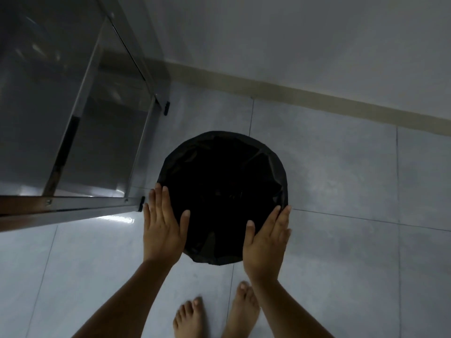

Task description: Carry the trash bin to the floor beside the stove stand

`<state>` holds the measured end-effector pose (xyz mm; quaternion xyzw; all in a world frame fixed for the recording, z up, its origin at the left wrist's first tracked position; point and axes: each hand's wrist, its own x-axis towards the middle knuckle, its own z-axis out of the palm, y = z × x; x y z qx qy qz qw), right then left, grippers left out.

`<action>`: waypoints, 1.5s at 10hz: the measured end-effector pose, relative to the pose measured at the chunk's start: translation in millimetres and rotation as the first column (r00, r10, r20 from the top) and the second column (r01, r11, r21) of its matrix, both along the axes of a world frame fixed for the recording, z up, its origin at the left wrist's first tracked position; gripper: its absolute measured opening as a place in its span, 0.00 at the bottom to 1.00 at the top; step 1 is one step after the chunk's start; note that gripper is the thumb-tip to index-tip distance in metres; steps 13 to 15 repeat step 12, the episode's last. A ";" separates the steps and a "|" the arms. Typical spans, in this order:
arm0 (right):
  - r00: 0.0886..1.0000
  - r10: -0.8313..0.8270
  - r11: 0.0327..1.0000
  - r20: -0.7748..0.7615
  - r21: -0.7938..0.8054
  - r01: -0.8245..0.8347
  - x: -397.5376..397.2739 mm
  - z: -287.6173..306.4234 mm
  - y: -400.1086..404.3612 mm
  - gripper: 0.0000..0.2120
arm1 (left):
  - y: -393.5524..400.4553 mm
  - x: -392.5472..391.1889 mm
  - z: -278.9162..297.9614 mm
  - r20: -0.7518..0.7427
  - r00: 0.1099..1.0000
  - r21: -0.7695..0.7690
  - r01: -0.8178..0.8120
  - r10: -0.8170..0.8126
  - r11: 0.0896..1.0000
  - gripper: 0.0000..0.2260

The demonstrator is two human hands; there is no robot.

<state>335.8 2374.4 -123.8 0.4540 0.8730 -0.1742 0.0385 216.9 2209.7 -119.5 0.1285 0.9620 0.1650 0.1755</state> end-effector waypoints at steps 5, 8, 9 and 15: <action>0.992 0.038 0.995 -0.123 0.092 -0.027 -121.7 -14.6 90.4 0.33 | 82.6 -115.0 -14.9 -0.144 0.990 0.075 0.001 0.010 0.997 0.35; 0.992 0.099 0.994 -0.073 -0.039 -0.102 -164.7 -2.7 128.2 0.37 | 110.1 -163.4 -9.7 -0.088 0.995 0.024 0.045 -0.042 0.999 0.36; 0.982 0.182 0.978 0.052 -0.111 -0.175 -158.0 17.8 135.2 0.37 | 101.9 -160.6 9.7 -0.017 0.997 -0.022 0.081 -0.081 0.997 0.37; 0.732 0.608 0.787 0.308 -0.362 -0.500 -137.9 163.5 106.3 0.31 | 76.7 -101.9 154.3 0.319 0.944 -0.318 0.186 -0.080 0.930 0.33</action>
